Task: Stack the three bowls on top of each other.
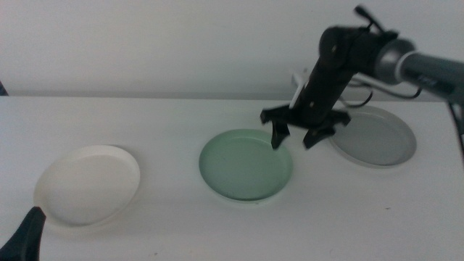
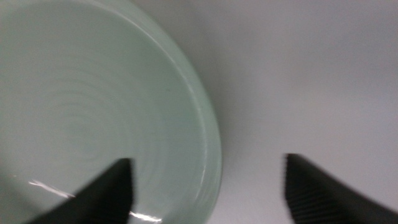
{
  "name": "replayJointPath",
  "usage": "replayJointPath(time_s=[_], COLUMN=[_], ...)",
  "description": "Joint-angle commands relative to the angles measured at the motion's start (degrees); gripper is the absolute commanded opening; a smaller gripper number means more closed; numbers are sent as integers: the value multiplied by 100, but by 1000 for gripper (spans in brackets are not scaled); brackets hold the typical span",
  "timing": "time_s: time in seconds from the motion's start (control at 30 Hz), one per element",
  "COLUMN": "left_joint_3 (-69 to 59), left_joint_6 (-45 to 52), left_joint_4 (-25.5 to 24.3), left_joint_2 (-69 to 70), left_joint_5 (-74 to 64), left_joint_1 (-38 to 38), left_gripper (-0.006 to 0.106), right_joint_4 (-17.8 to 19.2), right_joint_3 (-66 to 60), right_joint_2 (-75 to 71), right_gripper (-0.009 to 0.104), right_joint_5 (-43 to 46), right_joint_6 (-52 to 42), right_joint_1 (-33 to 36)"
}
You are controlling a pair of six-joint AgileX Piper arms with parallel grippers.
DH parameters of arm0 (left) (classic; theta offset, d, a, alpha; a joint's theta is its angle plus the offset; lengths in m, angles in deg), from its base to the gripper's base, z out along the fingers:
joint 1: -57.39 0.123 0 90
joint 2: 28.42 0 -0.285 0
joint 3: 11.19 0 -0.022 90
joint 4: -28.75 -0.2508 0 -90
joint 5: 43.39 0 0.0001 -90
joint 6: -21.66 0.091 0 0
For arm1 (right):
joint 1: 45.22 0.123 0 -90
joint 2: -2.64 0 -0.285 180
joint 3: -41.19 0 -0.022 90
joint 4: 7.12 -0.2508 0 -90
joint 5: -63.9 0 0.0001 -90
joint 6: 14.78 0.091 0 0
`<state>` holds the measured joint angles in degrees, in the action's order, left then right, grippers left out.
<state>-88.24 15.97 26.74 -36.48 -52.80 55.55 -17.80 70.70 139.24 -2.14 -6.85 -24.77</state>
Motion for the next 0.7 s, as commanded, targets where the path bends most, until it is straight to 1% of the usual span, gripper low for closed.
replayJointPath(time_s=[0.0, 0.1, 0.2, 0.3, 0.47, 0.67], left_joint_3=[-230, -230, -230, -230, -230, -230], left_joint_6=[-17, -17, -17, -17, -17, -17], left_joint_4=[40, 40, 40, 40, 40, 40], left_joint_2=[235, 235, 235, 235, 235, 235], left_joint_5=[87, 87, 87, 87, 87, 87], left_joint_1=[7, 7, 7, 7, 7, 7], left_gripper=[94, 94, 94, 94, 94, 94], right_joint_4=[230, 577, 771, 961, 1014, 1031], right_joint_3=[52, 52, 52, 52, 52, 52], right_joint_2=[-518, -1009, -1270, -1202, -761, -218], right_gripper=[77, 78, 78, 78, 78, 72], right_joint_5=[7, -114, -342, -595, -716, -715], right_joint_6=[-42, -42, -42, -114, -182, -192], right_joint_1=[-140, -493, -1117, -1746, -2535, -3020])
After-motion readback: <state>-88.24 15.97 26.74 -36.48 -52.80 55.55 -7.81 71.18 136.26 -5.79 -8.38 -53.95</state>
